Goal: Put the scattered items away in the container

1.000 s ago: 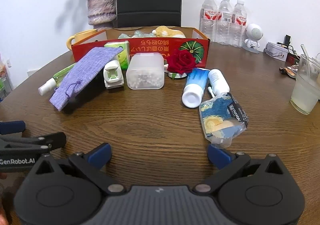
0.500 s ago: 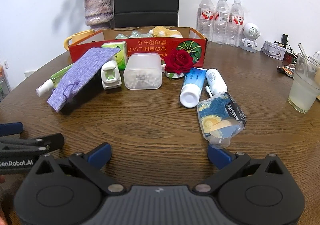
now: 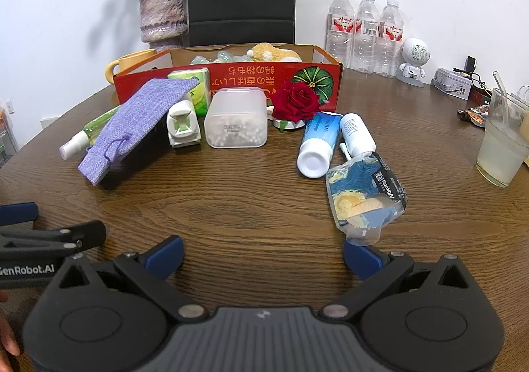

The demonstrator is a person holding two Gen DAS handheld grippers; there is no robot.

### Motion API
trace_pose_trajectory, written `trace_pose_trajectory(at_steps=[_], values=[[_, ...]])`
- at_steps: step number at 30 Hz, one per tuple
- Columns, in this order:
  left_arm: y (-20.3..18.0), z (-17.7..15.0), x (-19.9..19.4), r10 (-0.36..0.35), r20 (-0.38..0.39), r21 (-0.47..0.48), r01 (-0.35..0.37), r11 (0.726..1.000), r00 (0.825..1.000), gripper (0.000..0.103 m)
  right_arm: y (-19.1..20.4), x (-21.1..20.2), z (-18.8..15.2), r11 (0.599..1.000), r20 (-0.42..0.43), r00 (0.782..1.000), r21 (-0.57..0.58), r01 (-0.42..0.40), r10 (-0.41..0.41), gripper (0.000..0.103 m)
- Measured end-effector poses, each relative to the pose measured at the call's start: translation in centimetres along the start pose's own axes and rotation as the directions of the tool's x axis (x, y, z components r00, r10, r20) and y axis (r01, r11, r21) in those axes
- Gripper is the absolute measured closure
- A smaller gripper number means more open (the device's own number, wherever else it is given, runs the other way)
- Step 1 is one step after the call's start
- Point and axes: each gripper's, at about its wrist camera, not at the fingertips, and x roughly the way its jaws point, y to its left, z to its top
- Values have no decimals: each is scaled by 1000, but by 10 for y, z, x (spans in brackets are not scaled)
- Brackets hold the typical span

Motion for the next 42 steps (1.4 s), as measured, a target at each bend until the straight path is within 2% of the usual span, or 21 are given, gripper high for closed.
trace_pose_trajectory(at_steps=[42], values=[[0,0,1,0,0,0,0,1000,1000,0,-1,2,1,1000,-1,1000,5,6,-6,0]])
